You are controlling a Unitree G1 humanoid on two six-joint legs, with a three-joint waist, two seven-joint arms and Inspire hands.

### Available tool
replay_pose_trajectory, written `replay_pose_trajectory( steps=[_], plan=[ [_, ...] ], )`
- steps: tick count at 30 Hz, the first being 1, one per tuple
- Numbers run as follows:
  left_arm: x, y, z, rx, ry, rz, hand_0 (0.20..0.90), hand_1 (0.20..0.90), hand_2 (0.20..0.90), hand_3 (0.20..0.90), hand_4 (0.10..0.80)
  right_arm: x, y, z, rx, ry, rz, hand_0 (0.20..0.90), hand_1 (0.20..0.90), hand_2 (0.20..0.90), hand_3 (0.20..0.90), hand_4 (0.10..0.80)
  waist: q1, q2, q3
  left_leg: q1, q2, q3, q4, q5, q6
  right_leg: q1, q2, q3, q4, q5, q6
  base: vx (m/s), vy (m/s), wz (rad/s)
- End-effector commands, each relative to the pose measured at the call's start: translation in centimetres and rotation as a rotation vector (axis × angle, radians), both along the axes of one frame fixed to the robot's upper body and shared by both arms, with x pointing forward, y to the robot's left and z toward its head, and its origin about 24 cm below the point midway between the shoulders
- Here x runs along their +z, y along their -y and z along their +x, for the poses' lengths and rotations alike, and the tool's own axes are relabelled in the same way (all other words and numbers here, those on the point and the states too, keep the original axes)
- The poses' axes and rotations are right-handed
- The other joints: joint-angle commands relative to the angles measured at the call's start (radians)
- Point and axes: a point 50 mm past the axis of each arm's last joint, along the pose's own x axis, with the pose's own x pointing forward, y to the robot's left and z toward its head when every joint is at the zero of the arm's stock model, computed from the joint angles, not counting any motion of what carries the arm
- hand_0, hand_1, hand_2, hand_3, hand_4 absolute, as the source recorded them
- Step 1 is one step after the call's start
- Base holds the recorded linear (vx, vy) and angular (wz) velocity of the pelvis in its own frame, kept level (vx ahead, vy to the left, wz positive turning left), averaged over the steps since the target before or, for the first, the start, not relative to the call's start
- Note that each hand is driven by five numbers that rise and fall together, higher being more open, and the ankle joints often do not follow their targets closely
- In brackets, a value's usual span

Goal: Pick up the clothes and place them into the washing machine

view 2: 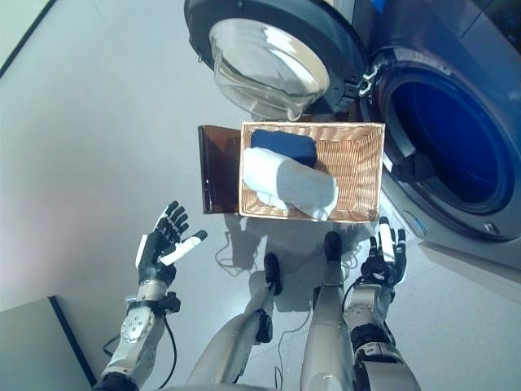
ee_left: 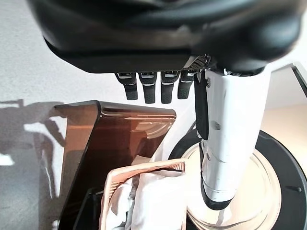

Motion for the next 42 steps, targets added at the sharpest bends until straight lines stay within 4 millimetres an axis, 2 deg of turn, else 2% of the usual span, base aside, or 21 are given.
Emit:
replay_pose_trajectory(
  steps=[1, 6, 14, 21, 27, 31, 37, 42],
  plan=[
    [1.7, -1.2, 0.4, 0.041, 0.108, -0.026, 0.900, 0.900, 0.900, 0.900, 0.800, 1.8, 2.1, 0.5, -0.135, 0.125, 0.017, 0.900, 0.900, 0.900, 0.900, 0.800, 0.044, 0.035, -0.031, 0.019, -0.001, -0.003, -0.008, -0.060, -0.129, 0.095, 0.014, -0.005, -0.106, -0.024, -0.006, 0.000, 0.000, 0.00],
    [1.8, -0.9, 0.5, 0.015, 0.110, -0.027, 0.900, 0.900, 0.900, 0.900, 0.800, 3.2, 3.5, 1.4, -0.181, 0.152, 0.020, 0.900, 0.900, 0.900, 0.900, 0.800, 0.060, 0.051, -0.030, 0.016, -0.002, -0.004, -0.008, -0.058, -0.131, 0.089, 0.012, -0.002, -0.103, -0.025, -0.007, 0.000, 0.000, 0.00],
    [2.3, -0.7, 0.5, -0.029, 0.127, -0.013, 0.900, 0.900, 0.900, 0.900, 0.800, 7.0, 6.5, 3.0, -0.260, 0.206, -0.014, 0.900, 0.900, 0.900, 0.900, 0.800, 0.088, 0.077, -0.020, -0.003, -0.004, -0.011, -0.008, -0.052, -0.135, 0.054, 0.009, 0.002, -0.074, -0.037, -0.009, 0.002, -0.012, 0.04],
    [2.7, -0.6, 0.4, -0.049, 0.143, -0.012, 0.900, 0.900, 0.900, 0.900, 0.800, 9.6, 8.9, 3.2, -0.363, 0.238, -0.014, 0.900, 0.900, 0.900, 0.900, 0.800, 0.107, 0.097, -0.013, -0.031, -0.007, -0.014, -0.008, -0.050, -0.136, -0.001, 0.011, 0.014, -0.030, -0.052, -0.011, 0.009, -0.007, 0.02],
    [3.1, -0.5, 0.5, -0.061, 0.162, -0.008, 0.900, 0.900, 0.900, 0.900, 0.800, 11.1, 9.9, 3.5, -0.377, 0.239, -0.035, 0.900, 0.900, 0.900, 0.900, 0.800, 0.125, 0.107, -0.017, -0.054, -0.006, -0.015, -0.008, -0.046, -0.138, -0.034, 0.010, 0.017, -0.017, -0.059, -0.010, 0.000, 0.000, 0.00],
    [4.3, -0.5, 0.7, -0.070, 0.217, -0.014, 0.900, 0.900, 0.900, 0.900, 0.800, 12.7, 10.2, 4.2, -0.357, 0.270, -0.070, 0.900, 0.900, 0.900, 0.900, 0.800, 0.137, 0.112, -0.012, -0.065, -0.005, -0.020, -0.008, -0.047, -0.141, -0.055, 0.013, 0.020, 0.003, -0.073, -0.010, 0.006, -0.011, 0.03],
    [5.0, -0.6, 0.6, -0.082, 0.251, -0.011, 0.900, 0.900, 0.900, 0.900, 0.800, 13.2, 10.2, 4.7, -0.283, 0.239, -0.125, 0.900, 0.900, 0.900, 0.900, 0.800, 0.144, 0.106, -0.011, -0.078, -0.003, -0.023, -0.008, -0.042, -0.145, -0.077, 0.015, 0.019, 0.022, -0.079, -0.013, -0.011, -0.023, 0.05],
    [4.9, -0.8, 0.6, -0.075, 0.242, -0.017, 0.900, 0.900, 0.900, 0.900, 0.800, 13.1, 10.2, 4.8, -0.261, 0.218, -0.127, 0.900, 0.900, 0.900, 0.900, 0.800, 0.149, 0.103, -0.016, -0.082, 0.000, -0.025, -0.008, -0.037, -0.147, -0.083, 0.017, 0.013, 0.027, -0.076, -0.015, -0.001, -0.003, 0.01]
  ],
)
